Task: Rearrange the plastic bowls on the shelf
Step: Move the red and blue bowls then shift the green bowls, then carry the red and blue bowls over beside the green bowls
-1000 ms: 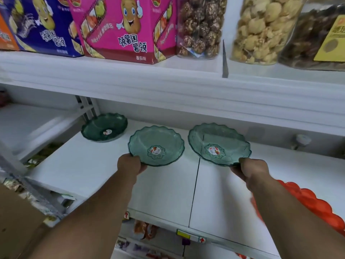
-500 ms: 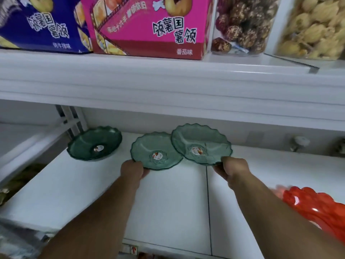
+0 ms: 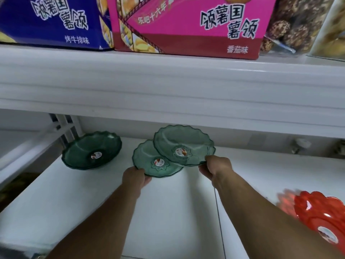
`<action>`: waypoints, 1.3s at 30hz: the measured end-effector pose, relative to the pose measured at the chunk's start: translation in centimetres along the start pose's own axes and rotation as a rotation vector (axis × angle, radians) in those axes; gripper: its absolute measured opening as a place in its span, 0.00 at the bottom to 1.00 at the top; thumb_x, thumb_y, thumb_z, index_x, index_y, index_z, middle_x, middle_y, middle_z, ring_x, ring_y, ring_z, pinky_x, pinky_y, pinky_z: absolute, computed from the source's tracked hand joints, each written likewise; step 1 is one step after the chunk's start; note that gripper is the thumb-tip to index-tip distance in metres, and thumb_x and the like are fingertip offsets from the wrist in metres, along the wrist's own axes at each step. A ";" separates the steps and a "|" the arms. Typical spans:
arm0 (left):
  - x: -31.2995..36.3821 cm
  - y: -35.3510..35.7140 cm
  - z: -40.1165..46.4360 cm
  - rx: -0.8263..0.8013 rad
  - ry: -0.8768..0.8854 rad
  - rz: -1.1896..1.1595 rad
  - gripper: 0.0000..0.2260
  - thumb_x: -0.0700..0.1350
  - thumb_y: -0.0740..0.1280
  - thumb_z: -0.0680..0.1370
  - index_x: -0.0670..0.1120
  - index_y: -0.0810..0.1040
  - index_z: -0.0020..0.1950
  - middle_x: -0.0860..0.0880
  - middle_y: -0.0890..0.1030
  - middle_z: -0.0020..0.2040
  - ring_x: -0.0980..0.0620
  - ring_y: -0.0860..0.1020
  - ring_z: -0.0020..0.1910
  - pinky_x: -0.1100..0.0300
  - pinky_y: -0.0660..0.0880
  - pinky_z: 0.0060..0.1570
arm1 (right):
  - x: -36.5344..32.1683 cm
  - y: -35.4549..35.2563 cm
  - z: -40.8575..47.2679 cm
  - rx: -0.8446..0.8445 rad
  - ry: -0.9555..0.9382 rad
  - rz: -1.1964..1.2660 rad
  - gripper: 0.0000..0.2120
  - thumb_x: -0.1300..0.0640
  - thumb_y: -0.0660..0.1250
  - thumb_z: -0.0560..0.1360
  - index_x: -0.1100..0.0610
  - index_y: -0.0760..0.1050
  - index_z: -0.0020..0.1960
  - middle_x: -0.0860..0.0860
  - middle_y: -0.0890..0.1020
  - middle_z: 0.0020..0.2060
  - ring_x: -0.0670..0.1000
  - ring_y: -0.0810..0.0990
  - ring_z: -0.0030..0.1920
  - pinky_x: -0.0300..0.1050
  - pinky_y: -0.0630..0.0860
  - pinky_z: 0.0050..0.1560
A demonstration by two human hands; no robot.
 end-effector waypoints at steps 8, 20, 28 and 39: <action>-0.2 -3.0 -1.3 -0.150 0.034 0.135 0.23 0.32 0.60 0.80 0.40 0.64 0.75 0.46 0.75 0.45 0.46 0.77 0.44 0.50 0.79 0.51 | 2.0 3.5 1.0 -0.035 0.022 -0.082 0.05 0.68 0.64 0.75 0.65 0.78 0.47 0.59 0.83 0.41 0.58 0.83 0.41 0.47 0.81 0.44; -0.3 -6.3 -3.9 -0.226 0.000 0.239 0.24 0.33 0.62 0.78 0.44 0.65 0.73 0.48 0.69 0.32 0.52 0.71 0.31 0.49 0.79 0.58 | 4.4 8.2 1.9 -0.140 0.018 -0.262 0.09 0.62 0.65 0.74 0.53 0.69 0.38 0.57 0.78 0.48 0.58 0.81 0.50 0.59 0.81 0.57; 0.8 -5.0 -5.6 -0.231 0.050 0.318 0.24 0.35 0.61 0.80 0.43 0.63 0.76 0.43 0.79 0.50 0.50 0.80 0.46 0.53 0.80 0.53 | 4.8 7.5 2.4 -0.040 -0.028 -0.469 0.12 0.53 0.68 0.72 0.63 0.77 0.45 0.59 0.86 0.44 0.60 0.85 0.44 0.54 0.84 0.51; 1.7 -0.7 -10.0 -0.237 0.515 1.175 0.24 0.48 0.60 0.81 0.48 0.64 0.77 0.45 0.69 0.75 0.45 0.70 0.71 0.52 0.68 0.69 | 2.4 1.5 -2.0 -0.232 -0.202 -0.821 0.14 0.51 0.61 0.80 0.62 0.76 0.50 0.55 0.80 0.45 0.57 0.79 0.48 0.45 0.73 0.47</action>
Point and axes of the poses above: each hand's wrist, its own z-axis towards the middle knuckle, its own y-axis out of the palm, x = y × z, the point moved 1 cm from there along z, towards the middle knuckle
